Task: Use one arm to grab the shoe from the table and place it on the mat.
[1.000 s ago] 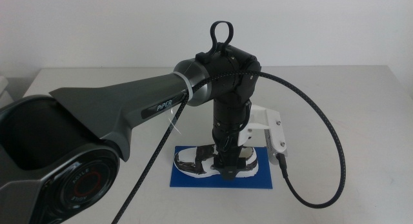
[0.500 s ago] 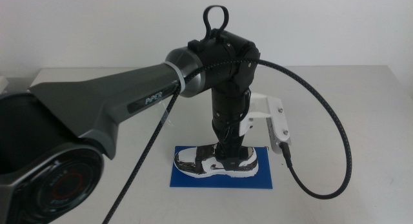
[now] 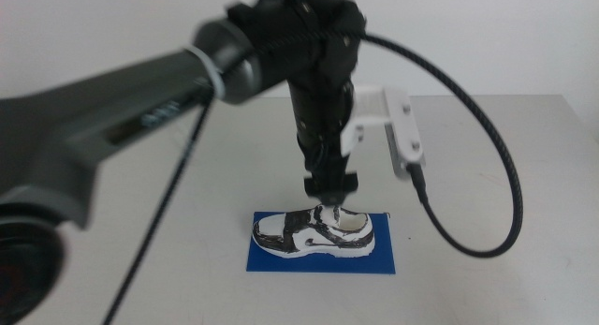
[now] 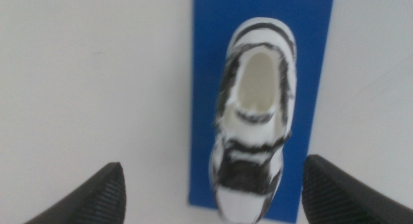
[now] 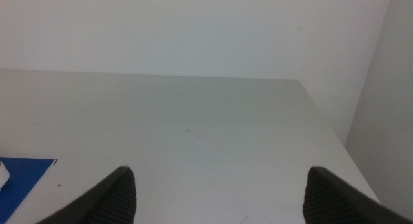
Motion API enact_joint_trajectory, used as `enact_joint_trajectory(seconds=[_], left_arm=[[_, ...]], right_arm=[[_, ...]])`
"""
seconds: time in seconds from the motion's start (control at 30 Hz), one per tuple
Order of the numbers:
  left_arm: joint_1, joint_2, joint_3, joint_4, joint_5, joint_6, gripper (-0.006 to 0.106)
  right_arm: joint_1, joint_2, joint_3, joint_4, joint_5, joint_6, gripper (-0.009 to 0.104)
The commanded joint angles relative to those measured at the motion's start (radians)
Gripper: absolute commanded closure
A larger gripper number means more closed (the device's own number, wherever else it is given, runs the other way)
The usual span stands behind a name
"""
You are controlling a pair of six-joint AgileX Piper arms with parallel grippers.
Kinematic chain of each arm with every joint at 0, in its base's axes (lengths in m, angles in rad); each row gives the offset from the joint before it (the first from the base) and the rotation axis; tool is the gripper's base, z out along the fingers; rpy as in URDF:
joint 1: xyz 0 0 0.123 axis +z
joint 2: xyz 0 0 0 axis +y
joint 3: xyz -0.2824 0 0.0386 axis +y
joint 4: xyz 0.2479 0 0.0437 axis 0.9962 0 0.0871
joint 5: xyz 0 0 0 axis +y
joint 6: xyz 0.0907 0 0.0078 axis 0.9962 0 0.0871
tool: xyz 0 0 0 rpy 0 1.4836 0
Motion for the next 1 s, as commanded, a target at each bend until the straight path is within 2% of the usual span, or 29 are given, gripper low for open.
enact_joint_trajectory(seconds=[0.0, 0.13, 0.6, 0.73, 0.83, 0.97], left_arm=[[-0.005, -0.116, -0.022, 0.025, 0.093, -0.020, 0.007], [0.009, -0.212, -0.022, 0.073, 0.093, -0.022, 0.007], [0.183, -0.541, -0.018, 0.084, 0.091, -0.082, 0.007], [0.240, -0.667, 0.081, 0.141, 0.065, -0.219, 0.007], [0.301, -0.780, 0.226, 0.190, -0.081, -0.271, 0.007], [0.423, -0.955, 0.474, 0.170, -0.403, -0.272, 0.007]], right_arm=[[-0.005, -0.021, -0.010, -0.008, -0.079, -0.013, 0.029], [-0.005, -0.021, -0.010, -0.008, -0.079, -0.013, 0.029], [-0.005, -0.021, -0.010, -0.008, -0.079, -0.013, 0.029], [-0.005, -0.021, -0.010, -0.008, -0.079, -0.013, 0.029], [-0.005, -0.021, -0.010, -0.008, -0.079, -0.013, 0.029], [-0.005, -0.021, -0.010, -0.008, -0.079, -0.013, 0.029]])
